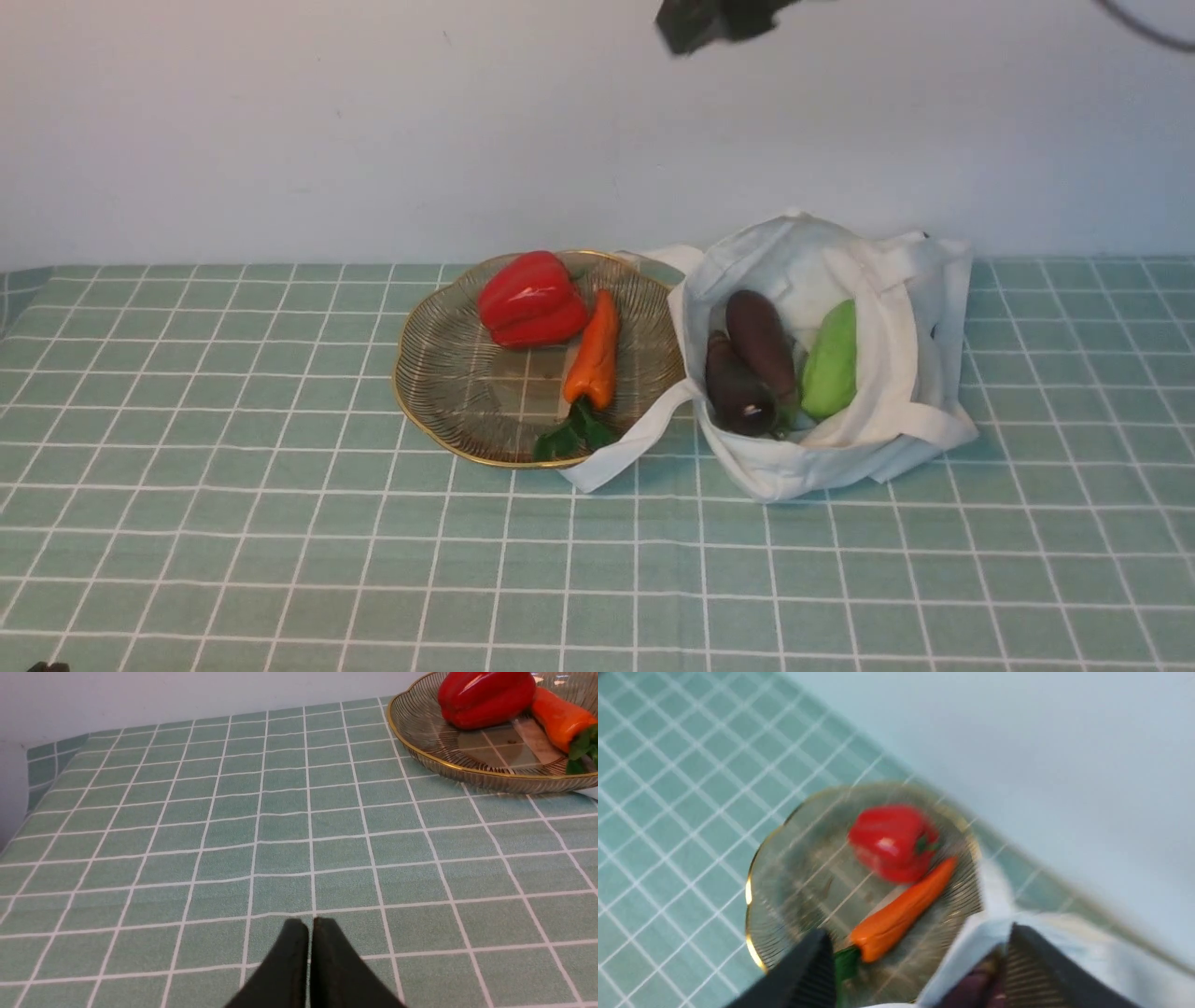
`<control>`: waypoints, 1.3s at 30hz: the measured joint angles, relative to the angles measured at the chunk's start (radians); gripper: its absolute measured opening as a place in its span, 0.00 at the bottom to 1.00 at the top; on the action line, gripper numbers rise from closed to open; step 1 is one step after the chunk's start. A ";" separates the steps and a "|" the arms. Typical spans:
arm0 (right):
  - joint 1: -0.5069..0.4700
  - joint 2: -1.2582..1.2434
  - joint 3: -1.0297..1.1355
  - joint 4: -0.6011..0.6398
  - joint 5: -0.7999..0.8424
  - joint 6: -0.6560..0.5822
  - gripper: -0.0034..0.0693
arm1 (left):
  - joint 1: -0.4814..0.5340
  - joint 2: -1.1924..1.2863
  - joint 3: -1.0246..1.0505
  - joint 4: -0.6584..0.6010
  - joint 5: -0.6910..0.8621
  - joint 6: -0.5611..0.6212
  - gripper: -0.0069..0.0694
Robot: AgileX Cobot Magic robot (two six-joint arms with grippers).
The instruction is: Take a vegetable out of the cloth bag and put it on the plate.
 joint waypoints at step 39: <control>-0.005 -1.772 1.879 -0.010 -1.085 0.091 0.03 | 0.000 0.000 0.000 0.000 0.000 0.000 0.08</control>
